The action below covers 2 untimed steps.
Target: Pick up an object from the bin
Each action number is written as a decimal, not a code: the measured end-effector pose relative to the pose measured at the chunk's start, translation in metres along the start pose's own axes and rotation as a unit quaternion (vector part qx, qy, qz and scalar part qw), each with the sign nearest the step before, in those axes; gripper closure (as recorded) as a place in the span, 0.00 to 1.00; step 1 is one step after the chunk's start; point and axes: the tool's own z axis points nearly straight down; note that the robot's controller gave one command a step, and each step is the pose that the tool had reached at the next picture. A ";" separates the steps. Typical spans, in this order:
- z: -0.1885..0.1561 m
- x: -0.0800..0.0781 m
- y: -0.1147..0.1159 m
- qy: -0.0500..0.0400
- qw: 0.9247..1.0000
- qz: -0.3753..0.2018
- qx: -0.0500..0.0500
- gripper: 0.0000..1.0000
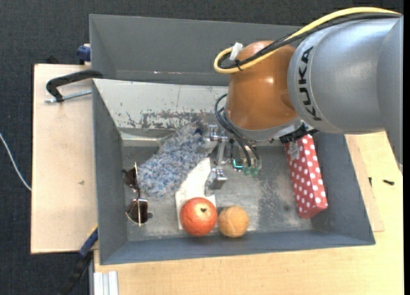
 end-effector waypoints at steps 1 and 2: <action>-0.002 0.000 0.000 -0.001 1.000 0.000 0.000 0.00; 0.025 -0.009 0.004 -0.008 0.999 -0.031 0.000 0.00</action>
Offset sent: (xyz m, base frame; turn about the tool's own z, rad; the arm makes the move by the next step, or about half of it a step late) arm 0.0133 0.0106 -0.0832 -0.1660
